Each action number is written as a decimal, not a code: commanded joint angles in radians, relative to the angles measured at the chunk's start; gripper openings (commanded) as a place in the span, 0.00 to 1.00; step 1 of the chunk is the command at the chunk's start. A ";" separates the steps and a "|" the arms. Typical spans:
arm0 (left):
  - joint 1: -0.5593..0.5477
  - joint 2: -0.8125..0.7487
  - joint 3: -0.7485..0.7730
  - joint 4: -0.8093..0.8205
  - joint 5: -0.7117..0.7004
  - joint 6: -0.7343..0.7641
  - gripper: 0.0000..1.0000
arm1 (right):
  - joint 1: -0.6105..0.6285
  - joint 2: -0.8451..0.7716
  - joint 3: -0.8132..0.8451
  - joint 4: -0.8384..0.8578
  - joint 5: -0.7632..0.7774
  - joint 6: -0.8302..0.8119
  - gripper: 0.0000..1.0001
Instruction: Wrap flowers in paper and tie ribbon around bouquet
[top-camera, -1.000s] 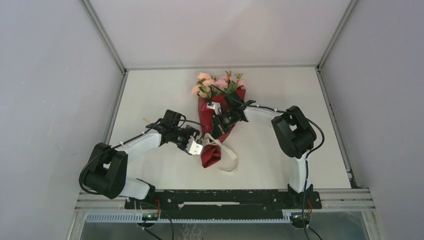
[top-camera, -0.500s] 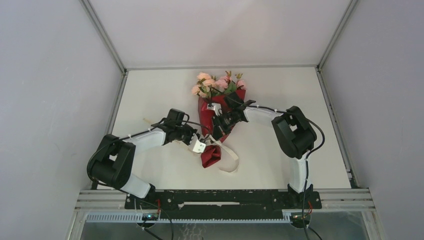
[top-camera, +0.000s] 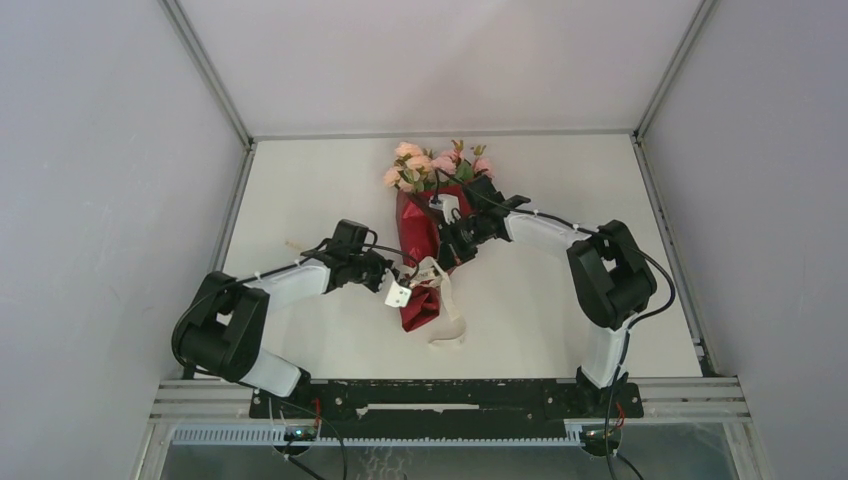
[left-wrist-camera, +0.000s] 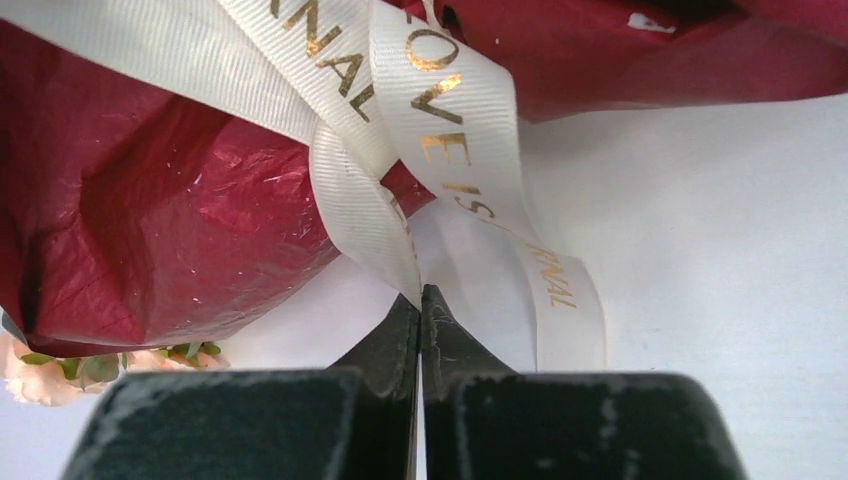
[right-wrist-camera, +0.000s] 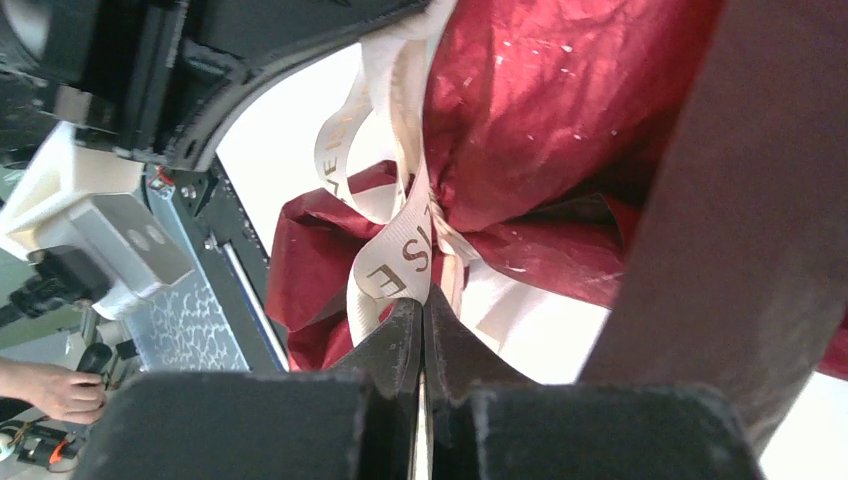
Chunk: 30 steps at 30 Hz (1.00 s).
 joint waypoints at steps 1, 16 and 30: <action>0.002 -0.033 -0.012 0.024 -0.001 -0.011 0.00 | -0.004 -0.042 -0.006 0.009 0.070 0.015 0.03; 0.002 -0.037 -0.021 0.035 0.015 -0.006 0.00 | 0.011 -0.011 -0.005 0.006 0.074 0.022 0.15; 0.025 -0.058 -0.024 0.013 -0.068 -0.014 0.00 | -0.078 -0.190 -0.171 0.170 0.268 0.230 0.00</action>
